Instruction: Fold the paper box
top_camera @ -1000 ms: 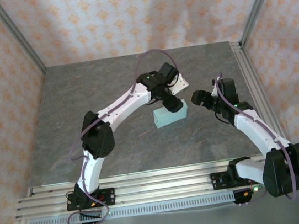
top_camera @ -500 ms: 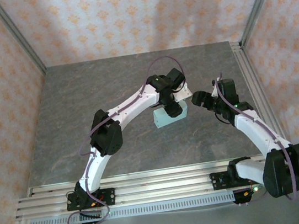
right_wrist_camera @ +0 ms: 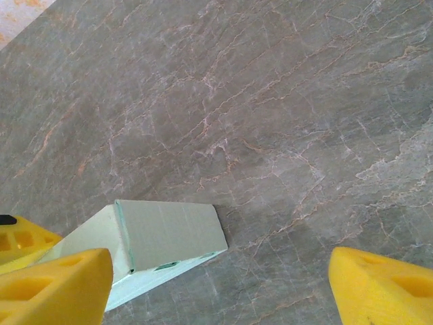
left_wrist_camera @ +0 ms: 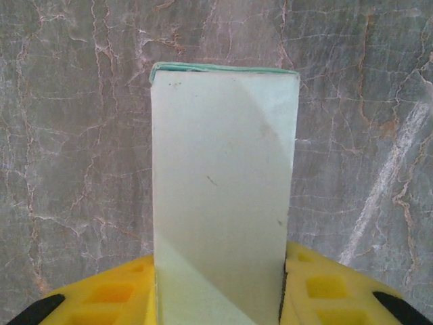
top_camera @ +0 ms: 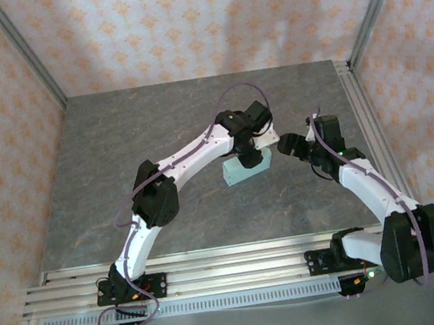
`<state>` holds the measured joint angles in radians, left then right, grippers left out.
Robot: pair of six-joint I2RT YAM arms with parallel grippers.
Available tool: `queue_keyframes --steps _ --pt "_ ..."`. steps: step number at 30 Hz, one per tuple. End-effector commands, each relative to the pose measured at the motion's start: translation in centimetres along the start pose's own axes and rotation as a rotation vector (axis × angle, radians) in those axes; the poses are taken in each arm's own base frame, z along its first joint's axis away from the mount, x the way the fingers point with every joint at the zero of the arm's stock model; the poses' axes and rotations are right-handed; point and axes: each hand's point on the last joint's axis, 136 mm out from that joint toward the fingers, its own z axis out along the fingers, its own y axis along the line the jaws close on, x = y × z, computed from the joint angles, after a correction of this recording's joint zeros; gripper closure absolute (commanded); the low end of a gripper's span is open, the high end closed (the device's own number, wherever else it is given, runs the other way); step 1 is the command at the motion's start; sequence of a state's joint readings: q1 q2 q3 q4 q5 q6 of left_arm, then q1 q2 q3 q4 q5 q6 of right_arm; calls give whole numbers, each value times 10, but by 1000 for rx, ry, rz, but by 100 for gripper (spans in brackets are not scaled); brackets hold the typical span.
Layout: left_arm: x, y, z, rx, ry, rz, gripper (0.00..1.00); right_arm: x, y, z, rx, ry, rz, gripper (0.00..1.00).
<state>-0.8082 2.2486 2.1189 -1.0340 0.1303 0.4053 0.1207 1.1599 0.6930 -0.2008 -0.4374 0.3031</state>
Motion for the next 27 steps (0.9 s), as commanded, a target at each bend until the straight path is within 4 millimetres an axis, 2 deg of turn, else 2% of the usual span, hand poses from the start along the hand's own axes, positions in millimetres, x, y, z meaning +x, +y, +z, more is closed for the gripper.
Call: queue_keyframes --steps 1,3,11,18,27 --pt "21 15 -5 -103 92 4 70 -3 1 2 -17 -11 -7 17" --pt "26 25 -7 -165 108 0 74 -3 2 3 -20 -10 -7 17" --pt "47 71 -16 -394 142 -48 74 -2 3 3 -30 -8 -13 17" --pt "67 109 -13 -607 205 -57 74 0 2 4 -28 -6 -10 17" --pt "77 107 8 -598 246 -38 63 -1 2 4 -30 -10 -9 17"
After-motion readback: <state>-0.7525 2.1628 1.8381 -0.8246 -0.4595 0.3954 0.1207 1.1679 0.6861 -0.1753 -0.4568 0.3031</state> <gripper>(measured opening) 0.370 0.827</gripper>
